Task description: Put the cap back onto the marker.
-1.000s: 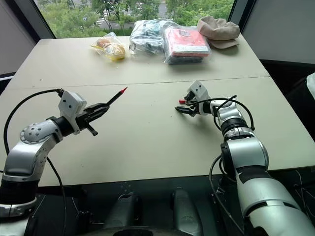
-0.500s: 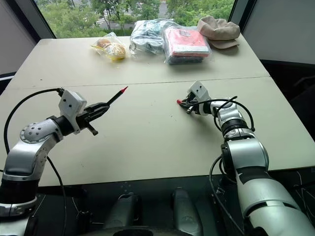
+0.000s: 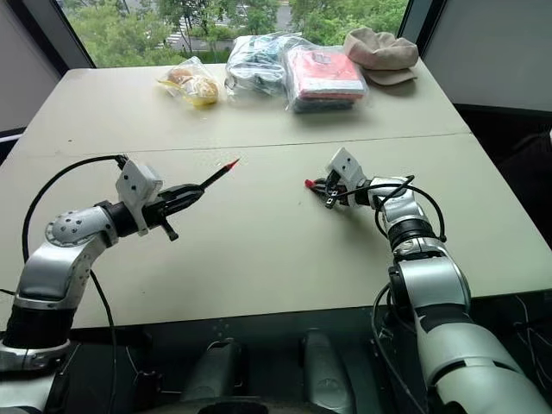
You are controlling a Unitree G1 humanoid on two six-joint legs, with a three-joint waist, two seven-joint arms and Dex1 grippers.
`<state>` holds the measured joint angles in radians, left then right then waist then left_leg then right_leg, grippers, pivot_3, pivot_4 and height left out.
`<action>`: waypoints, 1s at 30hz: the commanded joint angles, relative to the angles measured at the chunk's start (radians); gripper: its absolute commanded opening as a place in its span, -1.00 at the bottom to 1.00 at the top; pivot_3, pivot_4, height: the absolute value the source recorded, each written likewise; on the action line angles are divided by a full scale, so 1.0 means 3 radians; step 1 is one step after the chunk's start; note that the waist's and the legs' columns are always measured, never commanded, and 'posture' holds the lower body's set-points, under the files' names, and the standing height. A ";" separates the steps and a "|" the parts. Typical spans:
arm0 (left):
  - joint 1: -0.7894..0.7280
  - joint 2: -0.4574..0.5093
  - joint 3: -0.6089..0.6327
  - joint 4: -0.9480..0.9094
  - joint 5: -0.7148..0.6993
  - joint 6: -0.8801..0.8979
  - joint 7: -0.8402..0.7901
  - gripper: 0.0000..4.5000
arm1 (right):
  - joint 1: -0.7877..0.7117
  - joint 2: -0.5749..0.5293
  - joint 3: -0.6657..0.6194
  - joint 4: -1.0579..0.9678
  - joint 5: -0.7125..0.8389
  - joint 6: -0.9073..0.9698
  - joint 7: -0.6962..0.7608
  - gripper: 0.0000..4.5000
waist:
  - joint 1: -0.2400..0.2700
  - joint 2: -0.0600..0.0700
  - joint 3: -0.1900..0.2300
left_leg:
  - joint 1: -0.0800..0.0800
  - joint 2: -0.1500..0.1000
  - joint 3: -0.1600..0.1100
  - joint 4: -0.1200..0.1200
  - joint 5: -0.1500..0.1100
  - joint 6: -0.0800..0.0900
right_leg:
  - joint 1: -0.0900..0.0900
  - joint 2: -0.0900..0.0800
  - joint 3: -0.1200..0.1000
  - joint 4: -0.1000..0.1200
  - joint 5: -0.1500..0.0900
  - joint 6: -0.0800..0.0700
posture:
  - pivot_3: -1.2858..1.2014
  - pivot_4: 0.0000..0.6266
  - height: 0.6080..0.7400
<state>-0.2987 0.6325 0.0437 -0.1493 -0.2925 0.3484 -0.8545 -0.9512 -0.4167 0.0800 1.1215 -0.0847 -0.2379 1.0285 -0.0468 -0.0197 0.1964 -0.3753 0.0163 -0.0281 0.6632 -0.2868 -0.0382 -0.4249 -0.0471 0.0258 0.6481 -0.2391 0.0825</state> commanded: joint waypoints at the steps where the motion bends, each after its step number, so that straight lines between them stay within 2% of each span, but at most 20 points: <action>1: -0.0117 0.0151 -0.0082 0.0159 0.0055 -0.0349 -0.0325 -1.00 | -0.0007 -0.0097 0.0104 -0.0455 -0.0036 -0.0197 0.0145 -0.99 | 0.0002 0.0001 0.0001 | -0.0001 0.0000 0.0000 0.0000 0.0000 0.0000 | -0.0001 0.0000 0.0000 0.0000 0.0000 0.0000 | 0.03 -0.52 1.00; 8: -0.0376 0.0298 -0.0318 0.0602 0.0211 -0.0895 -0.0843 -1.00 | 0.0171 -0.0309 0.0303 -0.1444 -0.0072 -0.0290 0.0356 -0.99 | 0.0017 0.0002 0.0002 | -0.0002 0.0000 0.0000 0.0000 0.0000 0.0000 | -0.0002 -0.0001 0.0000 0.0000 0.0000 0.0000 | 0.03 -0.52 1.00; 13: -0.0563 0.0274 -0.0363 0.0781 0.0225 -0.1001 -0.0973 -1.00 | 0.0342 -0.0367 0.0403 -0.2007 -0.0052 -0.0138 0.0389 -0.99 | 0.0016 0.0003 0.0002 | -0.0003 0.0000 0.0000 0.0000 0.0000 0.0000 | -0.0002 -0.0001 -0.0001 0.0000 0.0000 0.0000 | 0.03 -0.52 1.00; 30: -0.0592 0.0276 -0.0359 0.0760 0.0229 -0.1028 -0.1012 -1.00 | 0.0467 -0.0385 0.0540 -0.2528 0.0043 0.0132 0.0441 -0.99 | 0.0015 0.0003 0.0002 | -0.0003 0.0000 -0.0001 0.0000 0.0000 0.0000 | -0.0002 0.0000 -0.0001 0.0000 0.0000 0.0000 | 0.03 -0.52 1.00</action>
<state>-0.4767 0.7071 -0.0701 0.1079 -0.2262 0.0524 -1.1574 -0.8066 -0.5280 0.2505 0.4033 -0.0964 -0.2025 1.1548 -0.0423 -0.0190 0.1969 -0.3760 0.0162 -0.0283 0.6633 -0.2868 -0.0381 -0.4255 -0.0471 0.0256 0.6481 -0.2392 0.0824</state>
